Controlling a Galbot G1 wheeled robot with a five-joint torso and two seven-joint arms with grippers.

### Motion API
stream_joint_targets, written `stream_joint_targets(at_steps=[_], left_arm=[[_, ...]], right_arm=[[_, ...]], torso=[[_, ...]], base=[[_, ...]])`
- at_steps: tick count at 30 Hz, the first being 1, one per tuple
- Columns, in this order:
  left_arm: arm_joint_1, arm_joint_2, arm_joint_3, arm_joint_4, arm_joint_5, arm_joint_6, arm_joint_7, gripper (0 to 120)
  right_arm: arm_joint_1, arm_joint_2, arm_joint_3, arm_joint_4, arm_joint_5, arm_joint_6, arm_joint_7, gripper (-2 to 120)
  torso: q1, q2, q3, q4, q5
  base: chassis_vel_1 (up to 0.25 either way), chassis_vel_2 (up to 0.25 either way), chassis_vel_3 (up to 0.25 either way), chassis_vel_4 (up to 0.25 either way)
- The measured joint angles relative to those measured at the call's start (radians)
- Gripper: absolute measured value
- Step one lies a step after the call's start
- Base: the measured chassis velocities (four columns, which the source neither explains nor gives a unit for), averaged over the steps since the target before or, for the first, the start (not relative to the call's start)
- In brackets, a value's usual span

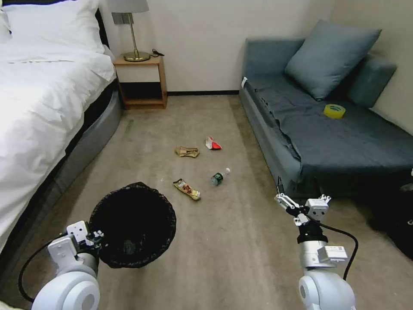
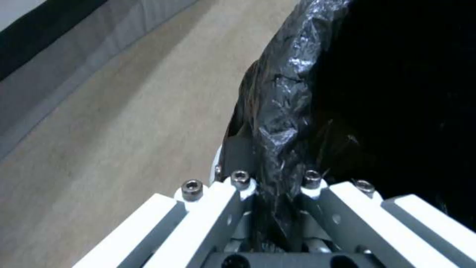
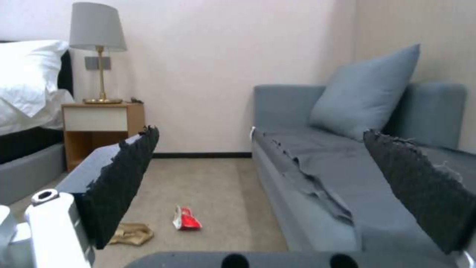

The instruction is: Pick up the trash bin, then pick up the garbage on the floor and place it into the trash bin.

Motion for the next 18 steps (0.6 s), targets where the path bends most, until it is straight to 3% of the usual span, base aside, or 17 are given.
stream_joint_targets(at_steps=[18], left_arm=[[-0.032,0.003,-0.038,0.020,-0.029,-0.001,0.002,3]], right_arm=[[-0.004,0.006,-0.008,0.000,-0.008,0.003,-0.002,100]], torso=[[0.000,0.000,0.000,-0.0001,-0.0003]], base=[[-0.237,0.243,0.238,-0.235]])
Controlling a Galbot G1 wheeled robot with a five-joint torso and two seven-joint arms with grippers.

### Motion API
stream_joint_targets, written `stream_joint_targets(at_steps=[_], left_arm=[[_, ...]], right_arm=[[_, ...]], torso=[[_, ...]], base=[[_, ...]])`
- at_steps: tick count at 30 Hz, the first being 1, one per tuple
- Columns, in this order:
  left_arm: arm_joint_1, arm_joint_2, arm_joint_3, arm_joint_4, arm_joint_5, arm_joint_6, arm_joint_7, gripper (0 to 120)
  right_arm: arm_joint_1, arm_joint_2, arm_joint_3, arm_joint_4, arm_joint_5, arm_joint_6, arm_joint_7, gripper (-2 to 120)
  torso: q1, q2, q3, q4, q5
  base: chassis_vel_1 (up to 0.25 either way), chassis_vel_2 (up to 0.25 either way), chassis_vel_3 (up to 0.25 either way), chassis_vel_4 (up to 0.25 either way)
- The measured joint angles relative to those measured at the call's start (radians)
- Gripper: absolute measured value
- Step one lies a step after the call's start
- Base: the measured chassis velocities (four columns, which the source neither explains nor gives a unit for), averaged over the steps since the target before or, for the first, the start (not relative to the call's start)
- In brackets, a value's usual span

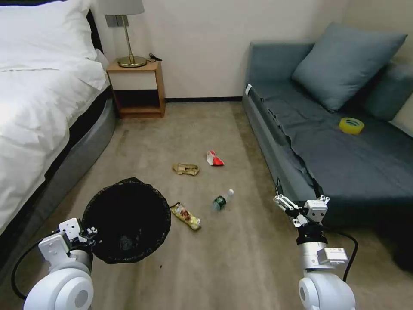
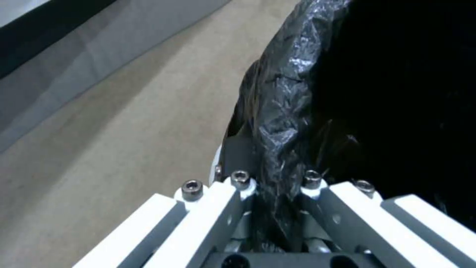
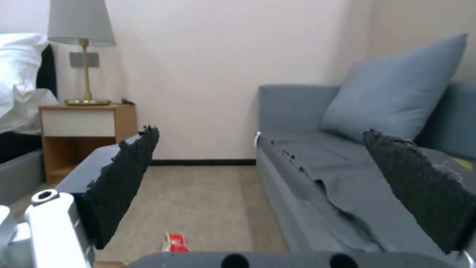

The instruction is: Pick up the trash bin, then pick up the garbage on the floor and place it into the trash bin.

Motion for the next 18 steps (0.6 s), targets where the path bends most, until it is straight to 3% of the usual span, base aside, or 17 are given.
stream_joint_targets(at_steps=[12,18], left_arm=[[-0.021,0.001,0.002,0.026,0.000,0.000,0.000,3],[-0.033,0.002,0.006,0.040,0.000,0.000,0.001,3]], right_arm=[[0.018,0.003,-0.004,-0.026,-0.010,0.020,-0.009,100],[0.034,-0.020,-0.032,-0.032,-0.011,-0.013,0.037,100]], torso=[[0.000,0.000,0.000,-0.0001,0.0000],[0.000,0.000,0.000,0.0000,-0.0001]], base=[[-0.225,0.221,0.214,-0.222],[-0.118,0.132,0.124,-0.127]])
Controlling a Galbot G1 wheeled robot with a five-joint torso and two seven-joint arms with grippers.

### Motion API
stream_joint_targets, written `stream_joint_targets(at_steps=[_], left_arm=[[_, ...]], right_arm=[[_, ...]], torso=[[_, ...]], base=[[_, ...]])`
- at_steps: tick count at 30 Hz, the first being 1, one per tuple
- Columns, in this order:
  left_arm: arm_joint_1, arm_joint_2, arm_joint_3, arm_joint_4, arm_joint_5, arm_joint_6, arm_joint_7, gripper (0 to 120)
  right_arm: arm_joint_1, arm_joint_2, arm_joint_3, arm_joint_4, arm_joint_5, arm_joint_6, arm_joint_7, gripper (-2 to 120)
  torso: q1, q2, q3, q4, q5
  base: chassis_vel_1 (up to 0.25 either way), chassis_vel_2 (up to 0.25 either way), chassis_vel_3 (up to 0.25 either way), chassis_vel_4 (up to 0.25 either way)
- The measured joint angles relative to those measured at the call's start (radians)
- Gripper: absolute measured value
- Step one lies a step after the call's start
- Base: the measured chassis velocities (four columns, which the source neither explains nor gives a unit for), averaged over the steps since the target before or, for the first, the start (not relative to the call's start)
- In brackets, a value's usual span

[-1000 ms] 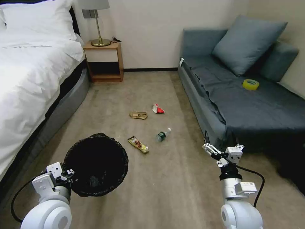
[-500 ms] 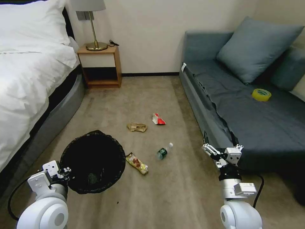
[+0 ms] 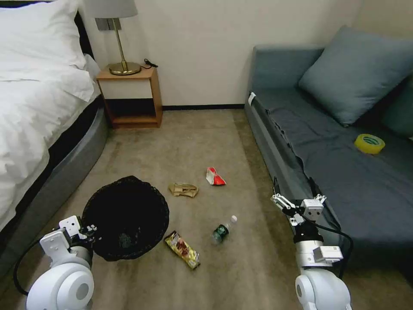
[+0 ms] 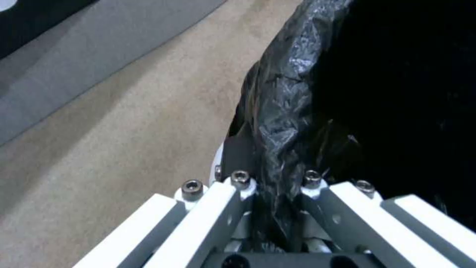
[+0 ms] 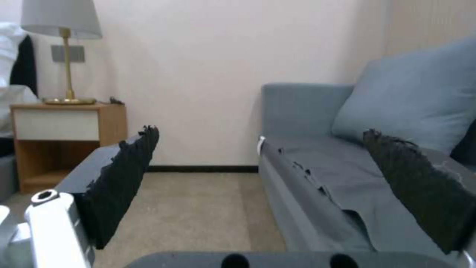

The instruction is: Pick up the trash bin, then pick up the garbage on the floor and place it into the trash bin.

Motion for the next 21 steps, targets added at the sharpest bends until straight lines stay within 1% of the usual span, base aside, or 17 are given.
stream_joint_targets(at_steps=[1,2,4,5,6,8,10,11,13,14,16,18,19,20,21], left_arm=[[0.000,0.000,0.000,0.000,0.000,0.000,0.000,3],[-0.015,0.005,0.006,0.012,0.000,0.000,0.000,3],[-0.026,0.011,0.012,0.023,-0.001,0.000,0.003,3],[-0.028,0.012,0.013,0.028,-0.002,0.000,0.005,3],[-0.028,0.012,0.013,0.028,-0.002,0.000,0.005,3],[-0.032,0.010,0.008,0.039,-0.001,0.000,0.008,3],[-0.033,0.007,0.005,0.047,0.002,0.000,0.011,3],[-0.033,0.007,0.005,0.047,0.002,0.000,0.011,3],[-0.034,0.000,0.001,0.055,0.009,0.000,0.013,3],[-0.034,0.000,0.001,0.055,0.009,0.000,0.013,3],[-0.033,-0.007,-0.005,0.060,0.017,0.000,0.017,3],[-0.029,-0.014,-0.011,0.063,0.028,0.000,0.020,3],[-0.029,-0.014,-0.011,0.063,0.028,0.000,0.020,3],[-0.026,-0.019,-0.014,0.065,0.035,0.000,0.022,3],[-0.025,-0.023,-0.016,0.067,0.041,0.000,0.024,3]], right_arm=[[0.000,0.000,0.000,0.000,0.000,0.000,0.000,100],[0.006,-0.022,-0.036,0.006,0.032,-0.069,0.064,100],[0.020,-0.051,-0.091,0.017,0.091,-0.175,0.146,100],[0.034,-0.065,-0.123,0.022,0.142,-0.233,0.191,100],[0.034,-0.065,-0.123,0.022,0.142,-0.233,0.191,100],[0.077,-0.101,-0.212,0.029,0.316,-0.366,0.306,100],[0.131,-0.125,-0.296,0.022,0.457,-0.467,0.415,100],[0.131,-0.125,-0.296,0.022,0.457,-0.467,0.415,100],[0.223,-0.138,-0.393,-0.047,0.619,-0.559,0.544,100],[0.223,-0.138,-0.393,-0.047,0.619,-0.559,0.544,100],[0.332,-0.137,-0.457,-0.141,0.758,-0.600,0.654,100],[0.415,-0.128,-0.508,-0.224,0.872,-0.633,0.753,100],[0.415,-0.128,-0.508,-0.224,0.872,-0.633,0.753,100],[0.453,-0.123,-0.536,-0.270,0.909,-0.646,0.793,100],[0.479,-0.120,-0.557,-0.310,0.919,-0.651,0.812,100]], torso=[[0.000,0.000,0.000,0.0000,0.0000],[0.000,0.000,0.000,0.0000,0.0002],[0.000,0.000,0.000,-0.0001,-0.0001],[0.000,0.000,0.000,-0.0003,0.0000],[0.000,0.000,0.000,-0.0003,0.0000],[0.000,0.000,0.000,-0.0002,-0.0001],[0.000,0.000,0.000,0.0000,0.0002],[0.000,0.000,0.000,0.0000,0.0002],[0.000,0.000,0.000,0.0000,0.0000],[0.000,0.000,0.000,0.0000,0.0000],[0.000,0.000,0.000,0.0001,0.0002],[0.000,0.000,0.000,0.0003,0.0000],[0.000,0.000,0.000,0.0003,0.0000],[0.000,0.000,0.000,0.0003,0.0001],[0.000,0.000,0.000,0.0003,0.0000]], base=[[-0.057,0.091,0.082,-0.068],[0.000,0.000,0.000,0.000],[0.000,0.000,0.000,0.000],[0.000,0.000,0.000,0.000],[0.000,0.000,0.000,0.000],[0.000,0.000,0.000,0.000],[0.000,0.000,0.000,0.000],[0.000,0.000,0.000,0.000],[0.000,0.000,0.000,0.000],[0.000,0.000,0.000,0.000],[0.000,0.000,0.000,0.000],[0.000,0.000,0.000,0.000],[0.000,0.000,0.000,0.000],[0.000,0.000,0.000,0.000],[0.000,0.000,0.000,0.000]])
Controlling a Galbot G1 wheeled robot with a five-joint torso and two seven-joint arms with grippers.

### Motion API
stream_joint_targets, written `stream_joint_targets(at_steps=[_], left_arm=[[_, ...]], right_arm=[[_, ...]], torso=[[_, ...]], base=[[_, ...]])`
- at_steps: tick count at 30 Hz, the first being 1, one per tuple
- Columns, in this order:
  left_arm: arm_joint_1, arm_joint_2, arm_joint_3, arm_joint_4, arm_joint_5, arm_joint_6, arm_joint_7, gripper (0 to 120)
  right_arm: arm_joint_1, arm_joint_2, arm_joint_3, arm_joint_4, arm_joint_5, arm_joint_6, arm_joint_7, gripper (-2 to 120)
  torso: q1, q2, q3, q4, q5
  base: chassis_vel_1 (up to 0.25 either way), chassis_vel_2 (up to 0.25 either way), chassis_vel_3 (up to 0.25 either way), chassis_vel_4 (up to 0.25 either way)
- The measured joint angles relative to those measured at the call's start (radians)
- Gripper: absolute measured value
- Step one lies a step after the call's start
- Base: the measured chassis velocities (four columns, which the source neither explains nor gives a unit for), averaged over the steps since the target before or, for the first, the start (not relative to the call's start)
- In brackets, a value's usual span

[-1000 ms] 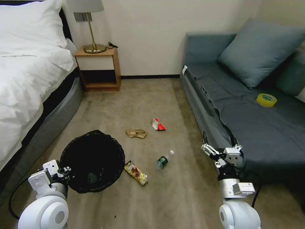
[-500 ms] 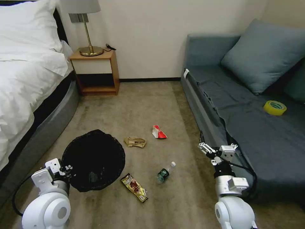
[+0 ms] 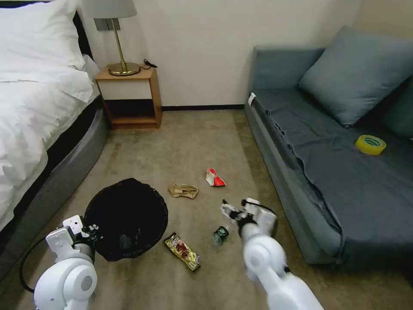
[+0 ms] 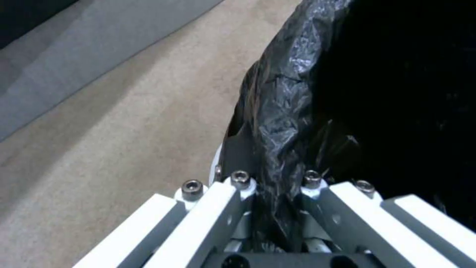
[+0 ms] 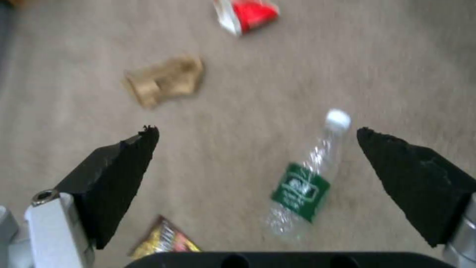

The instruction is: Pick up the trash bin, then pick up the garbage on the floor and place it into the trash bin.

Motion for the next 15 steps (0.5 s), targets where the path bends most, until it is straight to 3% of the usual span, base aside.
stream_joint_targets(at_steps=[10,11,15], left_arm=[[0.014,-0.024,-0.008,0.003,0.028,-0.016,0.011,3],[0.019,-0.027,-0.018,-0.002,0.030,-0.020,0.013,3],[0.028,-0.030,-0.029,-0.013,0.033,-0.025,0.015,3]], right_arm=[[0.099,0.034,-0.099,-0.280,-0.018,-0.021,0.032,100],[0.129,0.054,-0.119,-0.366,-0.044,-0.017,0.022,100],[0.176,0.083,-0.128,-0.470,-0.081,0.005,-0.003,100]], torso=[[0.000,0.000,0.000,-0.0004,0.0000],[0.000,0.000,0.000,-0.0003,0.0000],[0.000,0.000,0.000,-0.0002,0.0001]], base=[[0.000,0.000,0.000,0.000],[0.000,0.000,0.000,0.000],[0.000,0.000,0.000,0.000]])
